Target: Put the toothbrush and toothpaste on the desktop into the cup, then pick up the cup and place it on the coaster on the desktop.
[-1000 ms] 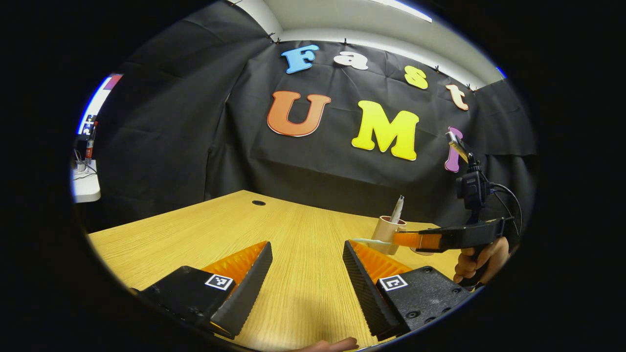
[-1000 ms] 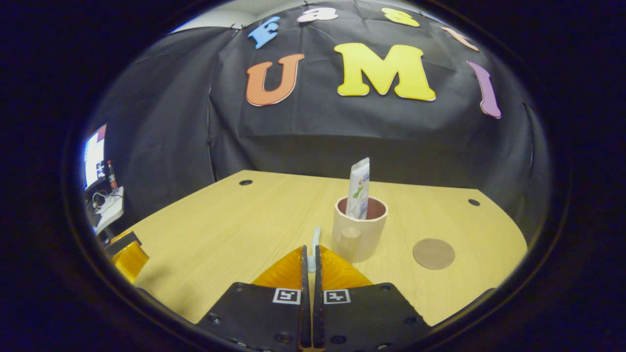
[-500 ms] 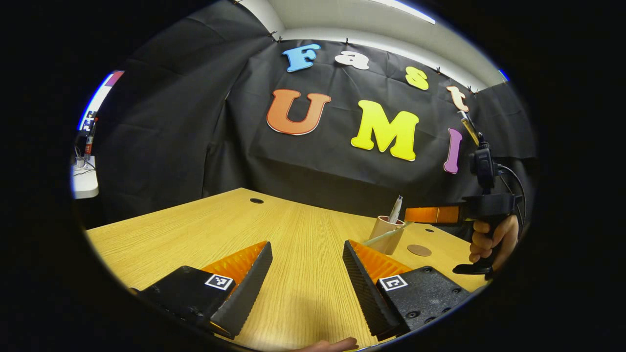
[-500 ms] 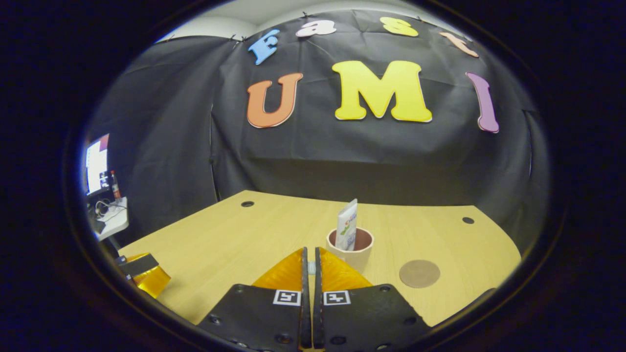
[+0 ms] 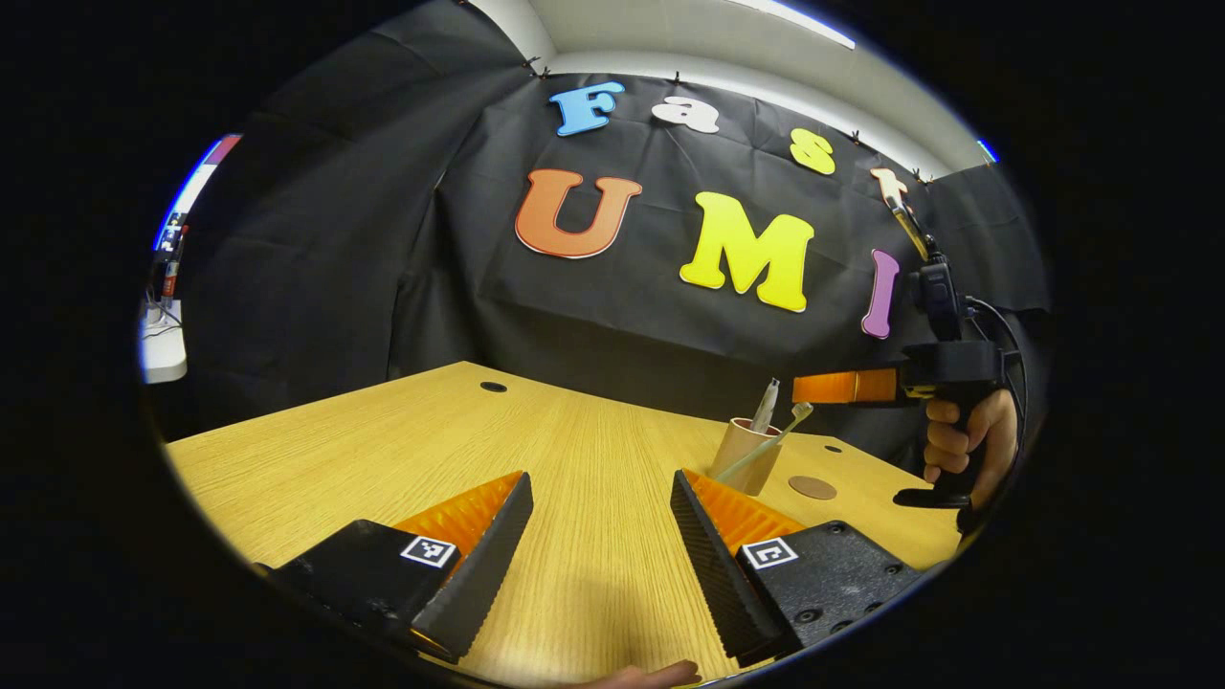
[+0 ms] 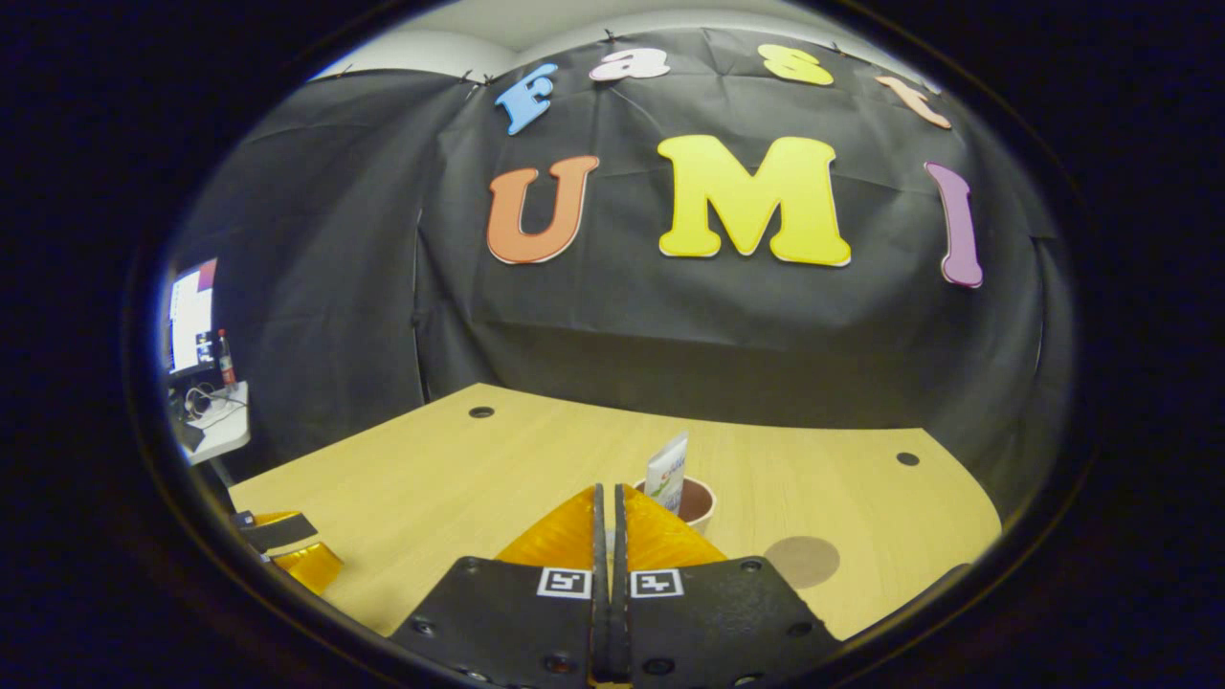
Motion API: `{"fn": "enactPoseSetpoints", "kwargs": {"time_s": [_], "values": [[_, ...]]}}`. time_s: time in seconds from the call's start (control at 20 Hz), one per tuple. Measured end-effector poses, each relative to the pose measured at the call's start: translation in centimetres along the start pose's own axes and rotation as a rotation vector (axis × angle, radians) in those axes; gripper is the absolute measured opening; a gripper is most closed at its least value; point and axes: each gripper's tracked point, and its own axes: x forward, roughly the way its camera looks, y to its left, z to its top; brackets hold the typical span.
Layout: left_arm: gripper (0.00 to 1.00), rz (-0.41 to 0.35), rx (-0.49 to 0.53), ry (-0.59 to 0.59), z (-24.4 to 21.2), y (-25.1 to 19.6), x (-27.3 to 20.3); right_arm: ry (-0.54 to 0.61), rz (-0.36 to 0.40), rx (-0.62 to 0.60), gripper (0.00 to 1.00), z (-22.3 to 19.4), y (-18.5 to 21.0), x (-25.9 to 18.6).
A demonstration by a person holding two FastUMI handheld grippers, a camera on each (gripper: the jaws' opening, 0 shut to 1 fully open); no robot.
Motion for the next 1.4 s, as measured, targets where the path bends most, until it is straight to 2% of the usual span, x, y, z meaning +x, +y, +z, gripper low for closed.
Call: {"fn": "enactPoseSetpoints", "kwargs": {"time_s": [0.3, 0.65, 0.75, 0.85, 0.9, 0.95, 1.0, 1.1, 1.25, 1.35, 1.4], "values": [[0.93, -0.026, 0.016, 0.004, -0.2, -1.2, 0.0, -0.030, -0.008, -0.010, 0.00, 1.7, -0.4, -0.5], [0.93, -0.032, 0.056, 0.011, -0.7, -1.9, 0.3, 0.076, 0.027, 0.019, 0.01, -2.9, -0.2, -0.8], [0.93, -0.036, 0.072, 0.010, -0.7, -2.1, 0.1, 0.103, 0.041, -0.008, 0.32, -5.2, 0.4, -0.8], [0.93, -0.041, 0.082, 0.004, -0.6, -2.4, 0.1, 0.170, 0.031, -0.036, 0.47, -8.6, 0.5, -0.5], [0.93, -0.043, 0.086, 0.003, -0.6, -2.5, 0.1, 0.211, 0.029, -0.037, 0.48, -10.3, 0.6, -0.2], [0.93, -0.046, 0.089, 0.001, -0.6, -2.6, 0.1, 0.255, 0.021, -0.032, 0.44, -11.7, 0.4, 0.1], [0.93, -0.046, 0.090, -0.001, -0.5, -2.7, 0.1, 0.302, 0.024, -0.025, 0.48, -13.1, 0.5, 0.5], [0.93, -0.051, 0.088, 0.000, -0.5, -2.7, 0.1, 0.382, 0.021, -0.011, 0.48, -15.1, 0.6, 1.5], [0.93, -0.053, 0.080, 0.004, -0.6, -2.7, 0.1, 0.455, -0.004, -0.027, 0.48, -17.0, 0.1, 3.3], [0.93, -0.056, 0.079, 0.003, -0.8, -2.7, 0.2, 0.461, -0.006, -0.014, 0.49, -16.8, 0.3, 4.2], [0.93, -0.056, 0.077, 0.002, -0.8, -2.7, 0.2, 0.471, -0.005, -0.012, 0.46, -16.7, 0.3, 4.5]]}}
